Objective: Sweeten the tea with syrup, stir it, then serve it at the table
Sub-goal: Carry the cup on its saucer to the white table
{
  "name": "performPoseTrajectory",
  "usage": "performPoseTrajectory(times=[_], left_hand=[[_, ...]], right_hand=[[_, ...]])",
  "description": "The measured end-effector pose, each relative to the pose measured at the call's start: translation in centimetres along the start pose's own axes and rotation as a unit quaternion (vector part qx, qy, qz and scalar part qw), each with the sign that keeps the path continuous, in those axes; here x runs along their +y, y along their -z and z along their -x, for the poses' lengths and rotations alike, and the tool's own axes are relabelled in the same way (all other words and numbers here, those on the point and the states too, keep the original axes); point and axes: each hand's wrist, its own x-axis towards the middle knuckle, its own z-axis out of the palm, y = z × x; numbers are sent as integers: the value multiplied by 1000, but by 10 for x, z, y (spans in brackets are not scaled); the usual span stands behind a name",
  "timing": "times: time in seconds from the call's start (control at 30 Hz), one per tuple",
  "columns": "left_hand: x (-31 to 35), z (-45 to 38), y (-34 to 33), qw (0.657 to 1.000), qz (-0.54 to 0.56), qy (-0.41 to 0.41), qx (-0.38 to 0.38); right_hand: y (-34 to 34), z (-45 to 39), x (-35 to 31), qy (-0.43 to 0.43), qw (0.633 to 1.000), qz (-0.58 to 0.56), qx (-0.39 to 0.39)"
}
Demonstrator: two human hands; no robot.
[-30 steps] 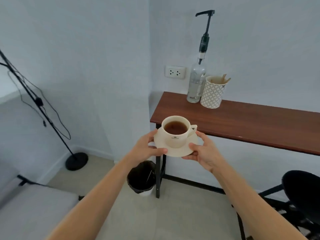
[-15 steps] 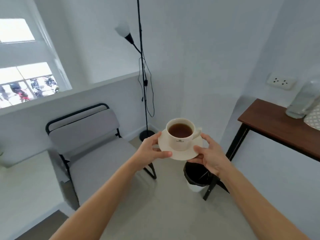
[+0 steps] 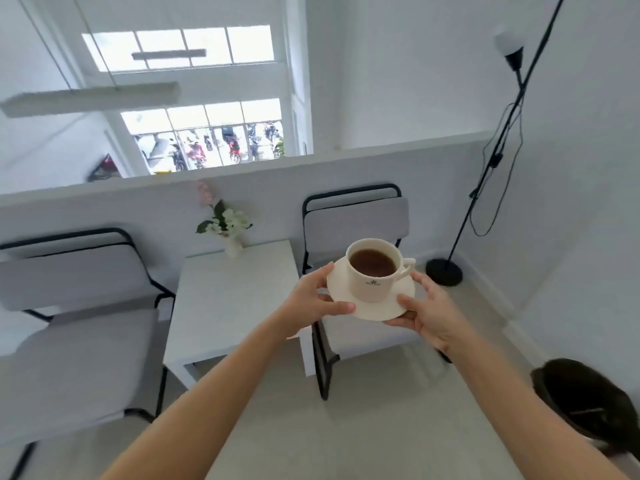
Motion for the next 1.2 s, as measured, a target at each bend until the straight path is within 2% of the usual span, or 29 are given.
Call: performPoseTrajectory(times=[0.37, 0.57, 0.77, 0.9, 1.2], left_hand=[[-75, 54, 170, 982, -2, 71, 174], [-130, 25, 245, 968, 17, 105, 229], [-203, -25, 303, 948, 30, 167, 271], [-257, -53, 328, 941, 45, 191, 275], [-391, -110, 369, 949, 51, 234, 204]], right_hand=[[-194, -105, 59, -75, 985, 81, -132], [-259, -193, 90, -89, 973, 101, -185], [-303, -289, 119, -97, 961, 159, -206], [-319, -342, 148, -106, 952, 194, -213], [-328, -442, 249, -115, 921, 311, -206]])
